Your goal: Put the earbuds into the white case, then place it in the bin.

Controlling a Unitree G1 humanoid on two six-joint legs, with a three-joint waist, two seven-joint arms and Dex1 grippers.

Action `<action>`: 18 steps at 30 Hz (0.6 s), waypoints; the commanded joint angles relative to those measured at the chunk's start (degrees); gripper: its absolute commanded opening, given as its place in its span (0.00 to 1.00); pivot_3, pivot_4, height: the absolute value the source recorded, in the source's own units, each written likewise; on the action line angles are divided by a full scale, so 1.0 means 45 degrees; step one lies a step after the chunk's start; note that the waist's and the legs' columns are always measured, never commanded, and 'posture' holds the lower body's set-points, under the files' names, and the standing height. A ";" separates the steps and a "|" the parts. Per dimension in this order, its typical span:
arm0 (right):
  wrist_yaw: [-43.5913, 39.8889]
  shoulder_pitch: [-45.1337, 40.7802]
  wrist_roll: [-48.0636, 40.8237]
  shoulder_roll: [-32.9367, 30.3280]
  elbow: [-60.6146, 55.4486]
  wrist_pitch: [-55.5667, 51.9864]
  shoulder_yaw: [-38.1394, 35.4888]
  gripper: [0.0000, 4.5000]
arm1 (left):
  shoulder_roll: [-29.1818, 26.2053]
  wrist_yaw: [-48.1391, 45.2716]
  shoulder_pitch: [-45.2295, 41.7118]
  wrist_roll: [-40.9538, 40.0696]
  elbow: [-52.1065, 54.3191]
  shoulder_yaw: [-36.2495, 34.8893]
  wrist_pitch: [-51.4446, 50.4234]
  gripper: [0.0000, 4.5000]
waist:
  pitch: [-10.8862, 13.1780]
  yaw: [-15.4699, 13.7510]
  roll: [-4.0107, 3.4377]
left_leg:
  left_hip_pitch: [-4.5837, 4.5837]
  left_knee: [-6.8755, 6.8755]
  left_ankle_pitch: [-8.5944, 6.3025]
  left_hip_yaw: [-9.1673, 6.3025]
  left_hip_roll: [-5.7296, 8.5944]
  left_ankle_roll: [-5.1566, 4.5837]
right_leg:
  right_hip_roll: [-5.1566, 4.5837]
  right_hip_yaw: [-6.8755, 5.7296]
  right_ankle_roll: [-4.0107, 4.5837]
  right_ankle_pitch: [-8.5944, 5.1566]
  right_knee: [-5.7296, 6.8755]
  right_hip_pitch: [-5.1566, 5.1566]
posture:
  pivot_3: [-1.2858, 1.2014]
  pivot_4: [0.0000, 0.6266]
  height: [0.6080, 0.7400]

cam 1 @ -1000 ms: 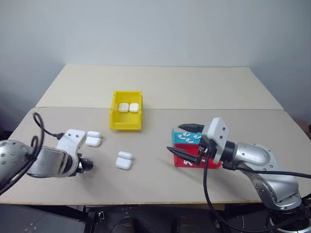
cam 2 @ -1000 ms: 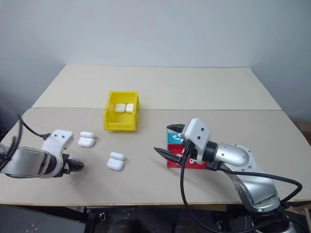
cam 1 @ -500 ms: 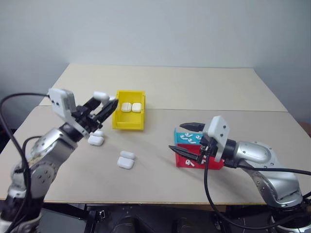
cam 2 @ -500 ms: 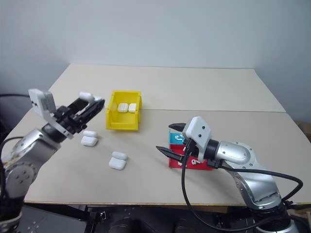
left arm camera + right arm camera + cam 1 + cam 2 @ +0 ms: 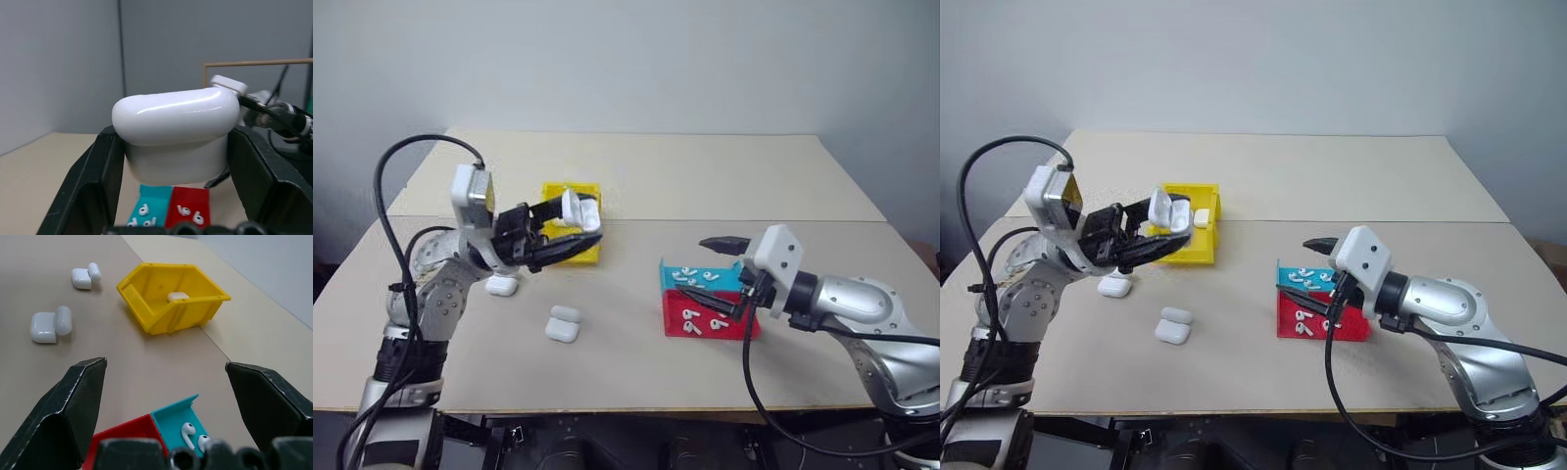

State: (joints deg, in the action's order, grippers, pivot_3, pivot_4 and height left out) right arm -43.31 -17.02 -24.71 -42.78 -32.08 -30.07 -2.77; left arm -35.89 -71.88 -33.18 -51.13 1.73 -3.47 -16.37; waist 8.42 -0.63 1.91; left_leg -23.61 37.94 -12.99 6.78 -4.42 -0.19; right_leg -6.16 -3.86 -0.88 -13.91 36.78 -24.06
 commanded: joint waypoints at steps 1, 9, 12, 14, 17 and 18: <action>-0.0005 0.0039 0.0037 -0.0182 -0.0457 0.0275 -0.0388 1.00 | 0.0189 -0.0535 -0.0348 0.1467 -0.0211 0.0424 0.0814 0.63 | 0.0000 -0.0008 0.0000 | 0.0001 0.0001 0.0000 -0.0001 0.0000 0.0000 | 0.0000 -0.0001 -0.0001 0.0000 0.0000 0.0002 | 0.52 0.24 1.00; -0.0080 0.0303 0.0109 -0.0233 -0.0702 0.0258 -0.0308 1.00 | -0.1165 -0.0970 -0.2403 0.6318 -0.1097 0.3942 -0.0610 0.63 | 0.0001 -0.0027 0.0002 | -0.0025 0.0007 -0.0002 -0.0012 0.0002 -0.0006 | 0.0002 -0.0009 -0.0003 -0.0001 0.0000 -0.0012 | 0.52 0.24 1.00; -0.0054 0.0266 0.0144 -0.0189 -0.0751 0.0210 -0.0188 1.00 | -0.1370 -0.1642 -0.3491 0.7779 -0.1339 0.5405 -0.1320 0.63 | 0.0001 -0.0025 0.0002 | -0.0038 0.0011 -0.0003 -0.0011 0.0002 -0.0007 | 0.0003 -0.0011 -0.0005 -0.0002 0.0000 -0.0024 | 0.52 0.24 1.00; -0.0041 0.0256 0.0200 -0.0161 -0.0786 0.0200 -0.0102 1.00 | -0.1320 -0.2017 -0.3895 0.8529 -0.1456 0.6151 -0.1405 0.63 | 0.0000 -0.0021 0.0001 | -0.0037 0.0016 -0.0003 -0.0013 0.0003 -0.0008 | 0.0003 -0.0011 -0.0006 -0.0003 0.0002 -0.0020 | 0.52 0.24 1.00; 0.0078 0.0247 0.0251 -0.0070 -0.0885 0.0130 0.0030 1.00 | -0.1333 -0.2655 -0.4153 0.9443 -0.1419 0.7033 -0.1261 0.63 | 0.0000 0.0004 0.0000 | -0.0035 0.0019 -0.0004 -0.0012 0.0000 -0.0009 | 0.0005 -0.0007 -0.0008 -0.0004 0.0010 -0.0025 | 0.52 0.24 1.00; 0.0156 0.0359 0.0237 -0.0026 -0.0989 0.0108 0.0010 1.00 | -0.1281 -0.2694 -0.4192 0.9952 -0.1487 0.7410 -0.1070 0.63 | 0.0000 -0.0002 0.0001 | -0.0036 0.0019 -0.0004 -0.0012 0.0000 -0.0009 | 0.0006 -0.0007 -0.0007 -0.0004 0.0011 -0.0027 | 0.52 0.24 1.00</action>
State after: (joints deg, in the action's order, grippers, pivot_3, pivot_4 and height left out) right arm -43.21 -15.19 -23.71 -43.07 -33.89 -30.09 -2.49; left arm -41.51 -82.87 -50.48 -9.04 -5.42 28.48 -22.23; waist 8.42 -0.64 1.92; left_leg -23.78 38.03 -13.00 6.72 -4.43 -0.23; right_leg -6.13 -3.89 -0.91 -13.93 36.83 -24.19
